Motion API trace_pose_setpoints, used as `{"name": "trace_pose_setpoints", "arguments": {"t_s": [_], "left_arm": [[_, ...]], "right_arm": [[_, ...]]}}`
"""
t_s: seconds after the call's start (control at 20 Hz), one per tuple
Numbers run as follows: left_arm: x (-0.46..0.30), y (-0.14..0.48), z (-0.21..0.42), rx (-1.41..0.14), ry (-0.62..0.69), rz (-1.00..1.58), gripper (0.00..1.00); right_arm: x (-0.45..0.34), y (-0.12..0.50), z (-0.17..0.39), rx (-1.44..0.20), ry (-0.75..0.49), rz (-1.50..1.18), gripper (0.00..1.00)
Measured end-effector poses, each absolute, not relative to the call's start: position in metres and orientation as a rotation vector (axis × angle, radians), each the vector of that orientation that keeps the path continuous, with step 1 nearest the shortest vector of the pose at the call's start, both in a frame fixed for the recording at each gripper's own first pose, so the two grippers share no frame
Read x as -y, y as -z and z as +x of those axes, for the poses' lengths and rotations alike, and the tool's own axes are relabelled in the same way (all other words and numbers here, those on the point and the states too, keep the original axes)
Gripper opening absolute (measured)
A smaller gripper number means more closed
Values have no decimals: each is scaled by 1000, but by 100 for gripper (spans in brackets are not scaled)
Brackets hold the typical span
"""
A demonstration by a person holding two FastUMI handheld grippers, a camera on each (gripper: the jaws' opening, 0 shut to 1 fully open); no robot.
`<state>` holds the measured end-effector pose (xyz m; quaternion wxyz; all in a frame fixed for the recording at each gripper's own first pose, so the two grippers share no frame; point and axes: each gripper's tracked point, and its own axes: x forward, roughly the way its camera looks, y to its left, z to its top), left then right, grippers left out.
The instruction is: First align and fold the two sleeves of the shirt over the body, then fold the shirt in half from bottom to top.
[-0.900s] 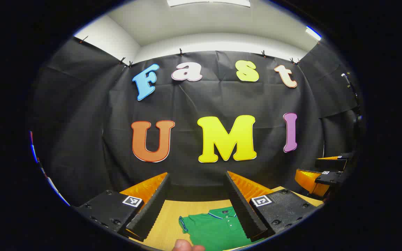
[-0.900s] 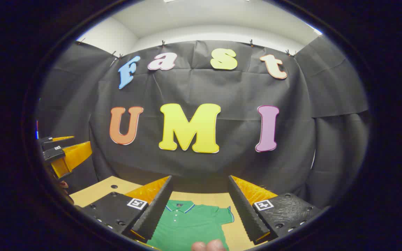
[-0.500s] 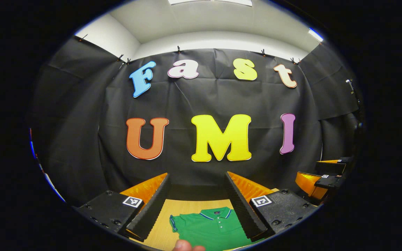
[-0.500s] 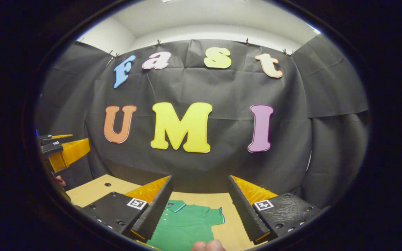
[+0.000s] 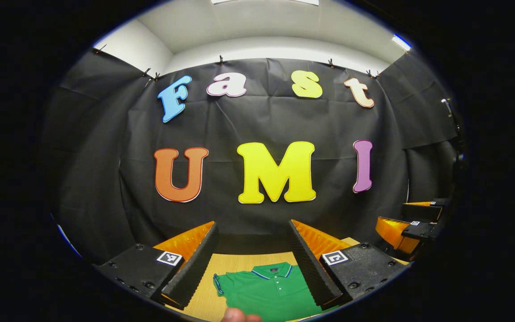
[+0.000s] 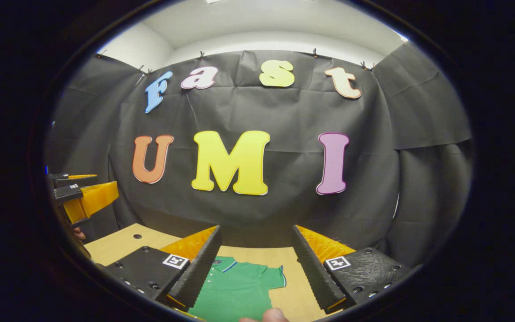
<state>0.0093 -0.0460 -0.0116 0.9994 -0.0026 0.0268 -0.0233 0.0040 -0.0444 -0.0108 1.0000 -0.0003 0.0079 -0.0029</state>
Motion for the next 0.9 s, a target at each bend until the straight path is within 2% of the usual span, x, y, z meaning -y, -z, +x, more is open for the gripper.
{"name": "trace_pose_setpoints", "arguments": {"t_s": [0.45,0.9], "left_arm": [[52,20,9,-77,43,0,97],[47,32,21,-85,-8,9,98]], "right_arm": [[64,30,8,-67,10,-17,95],[94,98,54,-215,0,-49,95]]}}
